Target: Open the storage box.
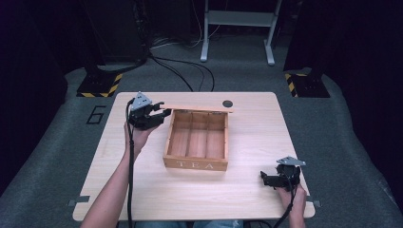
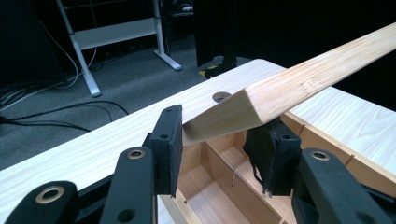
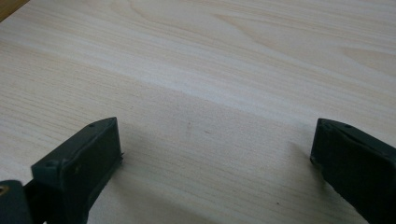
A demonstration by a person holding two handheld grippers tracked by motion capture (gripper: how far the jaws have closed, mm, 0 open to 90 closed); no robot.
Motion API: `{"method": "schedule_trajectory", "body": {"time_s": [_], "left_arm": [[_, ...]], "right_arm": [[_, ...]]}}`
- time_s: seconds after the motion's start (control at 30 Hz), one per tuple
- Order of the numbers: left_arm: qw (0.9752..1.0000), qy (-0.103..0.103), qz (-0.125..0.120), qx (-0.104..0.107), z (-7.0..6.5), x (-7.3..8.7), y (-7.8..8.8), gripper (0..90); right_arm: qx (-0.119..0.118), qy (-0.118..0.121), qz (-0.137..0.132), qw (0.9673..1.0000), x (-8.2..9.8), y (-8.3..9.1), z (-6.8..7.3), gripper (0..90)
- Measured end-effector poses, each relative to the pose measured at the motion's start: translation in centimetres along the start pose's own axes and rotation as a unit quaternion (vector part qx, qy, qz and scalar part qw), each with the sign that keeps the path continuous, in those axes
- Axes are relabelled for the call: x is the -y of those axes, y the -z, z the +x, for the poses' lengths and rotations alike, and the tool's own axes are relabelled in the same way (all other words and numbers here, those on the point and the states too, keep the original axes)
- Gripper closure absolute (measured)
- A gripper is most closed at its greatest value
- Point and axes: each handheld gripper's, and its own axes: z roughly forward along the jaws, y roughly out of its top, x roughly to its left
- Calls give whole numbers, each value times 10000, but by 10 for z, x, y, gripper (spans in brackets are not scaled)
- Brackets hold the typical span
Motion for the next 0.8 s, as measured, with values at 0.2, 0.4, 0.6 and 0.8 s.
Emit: {"method": "schedule_trajectory", "body": {"time_s": [0.2,0.4,0.6,0.8], "left_arm": [[10000,-3,35,7,0,-2,0,563],[10000,-11,52,22,1,-2,0,564],[10000,15,48,9,0,-2,0,564],[10000,25,37,2,0,-2,0,565]], "right_arm": [[0,-1,2,10000,0,0,0,13],[0,-4,2,10000,0,0,0,13],[1,-3,1,10000,0,0,0,13],[0,-1,0,10000,0,0,0,13]]}}
